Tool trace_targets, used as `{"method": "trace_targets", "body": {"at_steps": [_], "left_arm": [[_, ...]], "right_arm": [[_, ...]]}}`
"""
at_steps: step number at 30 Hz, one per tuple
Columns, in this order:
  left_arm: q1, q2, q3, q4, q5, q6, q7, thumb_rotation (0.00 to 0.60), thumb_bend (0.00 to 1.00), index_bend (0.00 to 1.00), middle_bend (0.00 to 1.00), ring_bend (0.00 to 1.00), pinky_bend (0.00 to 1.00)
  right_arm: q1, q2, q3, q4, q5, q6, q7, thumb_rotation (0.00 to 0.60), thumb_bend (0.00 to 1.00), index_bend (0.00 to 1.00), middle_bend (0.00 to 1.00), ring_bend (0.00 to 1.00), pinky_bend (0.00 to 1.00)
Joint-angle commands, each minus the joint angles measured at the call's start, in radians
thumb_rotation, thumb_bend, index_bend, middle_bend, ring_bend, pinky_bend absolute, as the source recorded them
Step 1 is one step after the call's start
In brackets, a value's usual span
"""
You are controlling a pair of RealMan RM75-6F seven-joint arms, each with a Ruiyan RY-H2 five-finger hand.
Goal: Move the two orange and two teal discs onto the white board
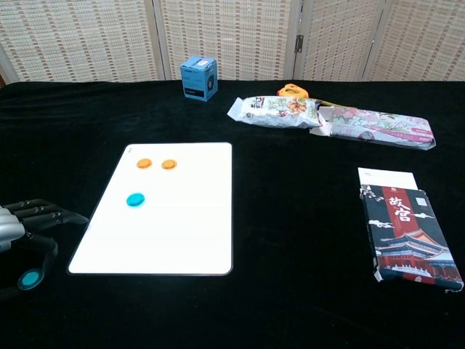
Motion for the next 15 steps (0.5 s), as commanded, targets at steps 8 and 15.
{"method": "trace_targets", "body": {"at_steps": [8,15], "left_arm": [[-0.013,0.014,-0.011,-0.009,0.0,-0.007,-0.012,0.6,0.48,0.5,0.08,0.0,0.0],[-0.04,0.061,-0.042,-0.057,-0.001,0.0,-0.024,0.6,0.49,0.5,0.08,0.0,0.0]], "right_arm": [[0.001,0.001,0.002,-0.002,0.002,0.0,-0.003,0.6,0.48,0.0,0.0,0.0,0.0],[0.001,0.0,0.003,0.0,0.004,-0.002,-0.001,0.6,0.48,0.0,0.0,0.0,0.0]]}}
